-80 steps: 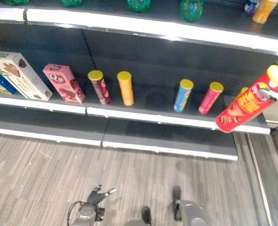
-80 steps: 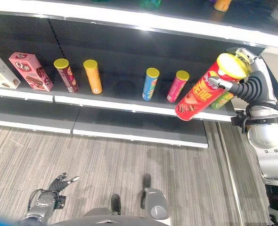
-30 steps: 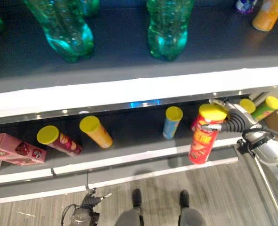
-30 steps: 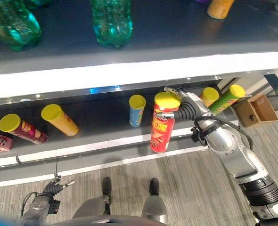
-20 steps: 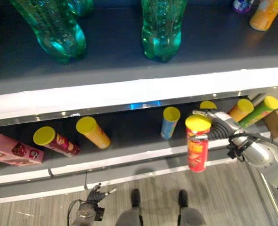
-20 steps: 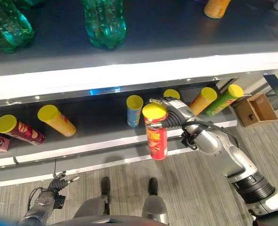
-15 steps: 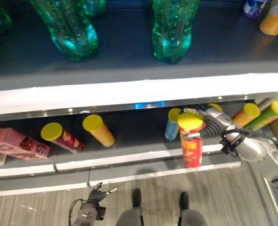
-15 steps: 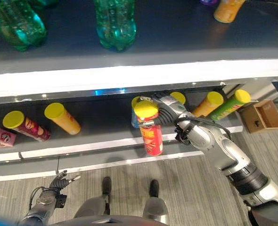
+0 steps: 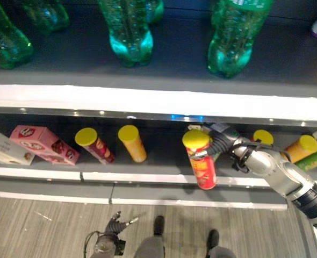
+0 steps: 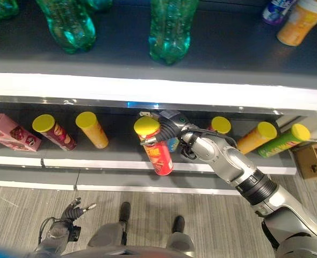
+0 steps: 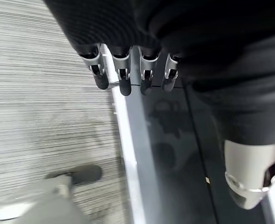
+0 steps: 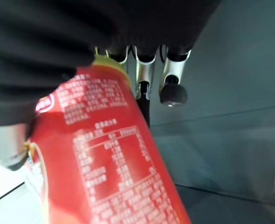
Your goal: Put the goods on the table back onto the shelves and tidy them up.
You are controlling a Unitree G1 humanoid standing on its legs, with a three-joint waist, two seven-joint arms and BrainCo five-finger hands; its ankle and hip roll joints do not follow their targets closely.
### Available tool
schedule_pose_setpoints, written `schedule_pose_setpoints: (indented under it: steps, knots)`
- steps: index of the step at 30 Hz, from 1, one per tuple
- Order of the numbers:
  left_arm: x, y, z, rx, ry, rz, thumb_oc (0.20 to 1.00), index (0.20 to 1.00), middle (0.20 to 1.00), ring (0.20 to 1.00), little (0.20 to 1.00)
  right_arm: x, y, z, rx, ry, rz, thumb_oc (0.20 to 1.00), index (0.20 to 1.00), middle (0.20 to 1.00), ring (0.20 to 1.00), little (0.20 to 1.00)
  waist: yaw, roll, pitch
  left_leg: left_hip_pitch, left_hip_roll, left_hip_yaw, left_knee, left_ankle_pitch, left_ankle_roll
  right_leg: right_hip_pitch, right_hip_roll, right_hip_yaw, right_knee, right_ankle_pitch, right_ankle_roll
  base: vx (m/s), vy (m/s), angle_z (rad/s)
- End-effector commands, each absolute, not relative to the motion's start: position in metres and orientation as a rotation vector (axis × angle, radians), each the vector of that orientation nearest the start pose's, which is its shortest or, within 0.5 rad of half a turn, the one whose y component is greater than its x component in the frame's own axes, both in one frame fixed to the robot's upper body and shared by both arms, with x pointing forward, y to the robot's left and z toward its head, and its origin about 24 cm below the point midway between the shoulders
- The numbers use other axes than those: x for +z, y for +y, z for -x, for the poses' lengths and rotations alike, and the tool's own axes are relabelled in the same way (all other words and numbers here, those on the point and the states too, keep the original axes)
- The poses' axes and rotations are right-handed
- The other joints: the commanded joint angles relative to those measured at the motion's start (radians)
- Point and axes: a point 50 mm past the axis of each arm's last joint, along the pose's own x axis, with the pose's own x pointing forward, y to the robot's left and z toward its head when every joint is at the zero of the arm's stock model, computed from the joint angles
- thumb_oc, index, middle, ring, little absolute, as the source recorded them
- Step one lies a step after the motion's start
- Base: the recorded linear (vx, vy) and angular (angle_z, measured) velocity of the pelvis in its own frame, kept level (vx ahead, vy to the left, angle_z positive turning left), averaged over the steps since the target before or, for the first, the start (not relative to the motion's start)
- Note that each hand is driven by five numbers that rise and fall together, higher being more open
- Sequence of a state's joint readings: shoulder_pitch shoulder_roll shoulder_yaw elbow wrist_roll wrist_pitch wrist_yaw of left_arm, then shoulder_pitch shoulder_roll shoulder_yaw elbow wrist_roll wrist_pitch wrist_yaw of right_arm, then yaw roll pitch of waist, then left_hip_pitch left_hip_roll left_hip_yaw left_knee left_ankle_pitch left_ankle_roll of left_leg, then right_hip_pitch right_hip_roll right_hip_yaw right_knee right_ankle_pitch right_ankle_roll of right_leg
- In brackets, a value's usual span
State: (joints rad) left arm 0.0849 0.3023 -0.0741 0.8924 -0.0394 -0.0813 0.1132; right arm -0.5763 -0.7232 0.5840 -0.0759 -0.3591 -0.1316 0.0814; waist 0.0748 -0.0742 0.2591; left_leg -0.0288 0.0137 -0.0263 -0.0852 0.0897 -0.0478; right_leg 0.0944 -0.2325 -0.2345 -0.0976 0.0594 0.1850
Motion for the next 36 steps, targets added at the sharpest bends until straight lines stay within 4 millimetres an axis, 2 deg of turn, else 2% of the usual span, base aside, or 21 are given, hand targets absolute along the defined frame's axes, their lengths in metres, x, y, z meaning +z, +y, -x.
schedule_pose_setpoints:
  steps: [1, 14, 15, 25, 28, 33, 36]
  knots:
    - [-0.117, 0.267, -0.144, 0.221, 0.828, -0.342, 1.0, 1.0, 1.0, 1.0, 1.0, 0.181, -0.098, -0.304, 0.543, -0.701, 1.212, 0.2, 0.2, 0.2, 0.2, 0.2, 0.025, -0.018, -0.038, 0.039, 0.044, 0.03, 0.073, -0.175, -0.024, -0.064, -0.103, 0.021, 0.111, -0.027, 0.059, 0.01, -0.02, 0.14]
    - [-0.121, 0.261, -0.141, 0.215, 0.847, -0.324, 1.0, 1.0, 1.0, 1.0, 1.0, 0.175, -0.09, -0.321, 0.45, -0.688, 1.237, 0.2, 0.2, 0.2, 0.2, 0.2, 0.06, -0.02, -0.034, 0.027, 0.046, 0.005, 0.07, -0.168, -0.026, -0.057, -0.102, -0.009, 0.109, -0.025, 0.057, 0.01, -0.007, 0.04]
    - [-0.125, 0.262, -0.137, 0.242, 0.881, -0.324, 1.0, 1.0, 1.0, 1.0, 1.0, 0.179, -0.09, -0.324, 0.346, -0.715, 1.18, 0.2, 0.2, 0.2, 0.2, 0.2, 0.068, -0.016, -0.027, 0.015, 0.048, -0.001, 0.081, -0.174, -0.024, -0.058, -0.101, -0.013, 0.106, -0.024, 0.056, 0.03, -0.011, 0.11]
    - [-0.125, 0.257, -0.141, 0.251, 0.863, -0.321, 1.0, 1.0, 1.0, 1.0, 1.0, 0.195, -0.087, -0.325, 0.154, -0.827, 1.114, 0.2, 0.2, 0.2, 0.2, 0.2, 0.101, -0.001, 0.013, -0.07, 0.051, -0.022, 0.18, -0.2, -0.023, -0.074, -0.094, -0.03, 0.111, -0.032, 0.048, -0.01, -0.005, 0.12]
    - [-0.125, 0.255, -0.142, 0.258, 0.861, -0.329, 1.0, 1.0, 1.0, 1.0, 1.0, 0.207, -0.088, -0.325, 0.065, -0.888, 1.101, 0.2, 0.2, 0.2, 0.2, 0.2, 0.113, -0.001, 0.027, -0.101, 0.055, -0.033, 0.19, -0.196, -0.026, -0.087, -0.086, -0.038, 0.105, -0.031, 0.045, -0.01, -0.006, 0.08]
    - [-0.123, 0.254, -0.147, 0.269, 0.841, -0.331, 1.0, 1.0, 1.0, 1.0, 1.0, 0.22, -0.094, -0.321, -0.04, -0.952, 1.043, 0.2, 0.2, 0.2, 0.2, 0.2, 0.117, 0.001, 0.044, -0.135, 0.061, -0.05, 0.196, -0.189, -0.029, -0.108, -0.079, -0.044, 0.103, -0.033, 0.04, -0.02, -0.004, 0.11]
    - [-0.12, 0.251, -0.154, 0.269, 0.815, -0.338, 1.0, 1.0, 1.0, 1.0, 1.0, 0.232, -0.099, -0.312, -0.128, -1.026, 0.974, 0.2, 0.2, 0.2, 0.2, 0.2, 0.116, 0.013, 0.076, -0.176, 0.062, -0.067, 0.206, -0.181, -0.033, -0.135, -0.076, -0.052, 0.109, -0.037, 0.036, -0.04, 0.003, 0.08]
